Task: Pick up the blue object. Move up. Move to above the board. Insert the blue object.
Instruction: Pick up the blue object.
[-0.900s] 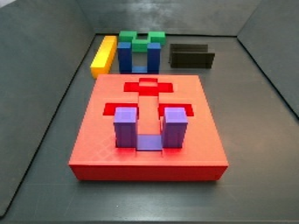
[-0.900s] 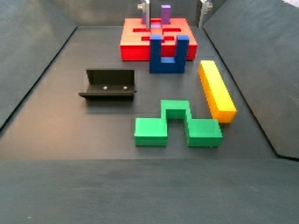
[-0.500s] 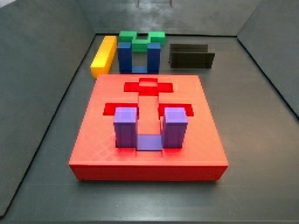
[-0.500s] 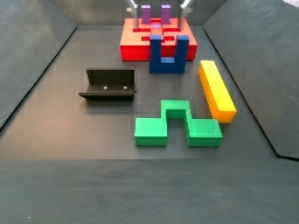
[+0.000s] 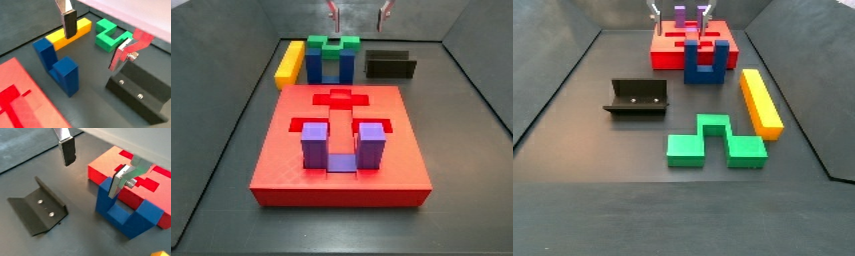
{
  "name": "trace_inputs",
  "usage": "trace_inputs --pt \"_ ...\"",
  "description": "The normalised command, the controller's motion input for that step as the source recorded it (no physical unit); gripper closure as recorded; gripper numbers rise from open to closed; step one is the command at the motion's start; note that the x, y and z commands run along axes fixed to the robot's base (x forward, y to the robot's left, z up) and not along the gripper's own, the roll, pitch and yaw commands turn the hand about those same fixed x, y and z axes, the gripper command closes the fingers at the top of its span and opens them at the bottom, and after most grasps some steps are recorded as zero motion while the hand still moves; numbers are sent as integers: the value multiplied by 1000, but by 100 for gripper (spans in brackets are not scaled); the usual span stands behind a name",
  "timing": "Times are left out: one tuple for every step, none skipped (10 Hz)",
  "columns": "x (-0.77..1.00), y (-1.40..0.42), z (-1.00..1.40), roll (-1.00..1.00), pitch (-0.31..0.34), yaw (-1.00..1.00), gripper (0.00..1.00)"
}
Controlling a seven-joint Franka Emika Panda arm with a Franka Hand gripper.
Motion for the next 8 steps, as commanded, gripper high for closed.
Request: trace_inputs --pt "-114 -409 -294 0 -30 0 0" --pt "0 -383 -234 0 -40 0 0" --pt "0 -291 -260 0 -46 43 0" --pt "0 -174 -303 79 -27 9 0" --pt "-197 0 -291 90 -23 0 0" --pt "-334 11 -280 44 -31 0 0" --pt "-280 0 -240 37 -17 0 0" --pt "-220 0 -229 20 -24 0 0"
